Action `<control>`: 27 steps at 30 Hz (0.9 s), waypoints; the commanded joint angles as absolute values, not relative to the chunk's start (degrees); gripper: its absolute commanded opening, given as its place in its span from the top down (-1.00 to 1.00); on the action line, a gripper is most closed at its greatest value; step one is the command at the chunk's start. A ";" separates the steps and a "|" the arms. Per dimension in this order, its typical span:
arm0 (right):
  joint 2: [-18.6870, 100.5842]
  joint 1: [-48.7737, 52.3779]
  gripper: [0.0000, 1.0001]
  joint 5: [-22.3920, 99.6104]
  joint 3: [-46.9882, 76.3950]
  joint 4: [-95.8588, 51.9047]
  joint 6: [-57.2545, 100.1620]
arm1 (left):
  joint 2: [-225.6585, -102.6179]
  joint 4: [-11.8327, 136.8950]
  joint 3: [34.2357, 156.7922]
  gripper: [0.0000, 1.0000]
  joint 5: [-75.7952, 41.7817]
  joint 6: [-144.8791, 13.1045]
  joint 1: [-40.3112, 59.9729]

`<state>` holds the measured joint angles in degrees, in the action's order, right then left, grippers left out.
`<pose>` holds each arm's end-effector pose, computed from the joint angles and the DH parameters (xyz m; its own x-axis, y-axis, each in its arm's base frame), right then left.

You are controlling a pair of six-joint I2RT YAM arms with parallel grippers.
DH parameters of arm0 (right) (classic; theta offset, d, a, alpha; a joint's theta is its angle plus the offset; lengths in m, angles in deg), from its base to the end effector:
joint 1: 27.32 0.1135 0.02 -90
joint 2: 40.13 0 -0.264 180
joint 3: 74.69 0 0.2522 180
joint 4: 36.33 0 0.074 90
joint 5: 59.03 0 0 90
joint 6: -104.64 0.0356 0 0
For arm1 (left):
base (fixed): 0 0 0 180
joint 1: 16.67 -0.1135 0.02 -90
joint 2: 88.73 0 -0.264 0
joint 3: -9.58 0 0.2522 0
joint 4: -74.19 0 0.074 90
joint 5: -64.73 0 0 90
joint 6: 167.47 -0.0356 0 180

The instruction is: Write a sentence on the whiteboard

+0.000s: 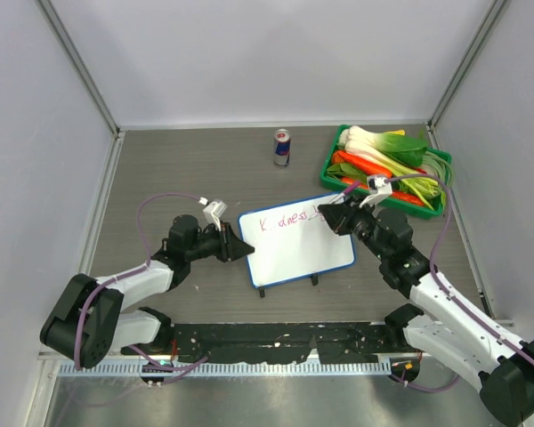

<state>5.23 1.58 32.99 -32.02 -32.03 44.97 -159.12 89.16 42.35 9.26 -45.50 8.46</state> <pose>0.1703 0.0954 0.2762 -0.3513 0.3825 -0.8545 -0.3895 0.7703 0.5049 0.1965 -0.1145 0.1684 -0.7318 -0.1385 -0.6673 0.5140 0.5309 -0.6738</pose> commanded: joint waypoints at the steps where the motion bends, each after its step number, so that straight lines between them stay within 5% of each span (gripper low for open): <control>1: 6.01 3.43 0.99 36.86 -33.16 -40.06 48.38 | -160.10 87.23 43.30 1.00 7.87 -48.99 9.26; 11: 7.86 17.93 0.99 25.70 -33.77 -41.64 45.40 | -160.10 86.97 43.30 1.00 7.87 -48.99 9.17; 27: 3.90 19.61 0.99 22.18 -35.35 -39.10 43.03 | -160.45 86.44 43.56 1.00 7.16 -49.08 9.17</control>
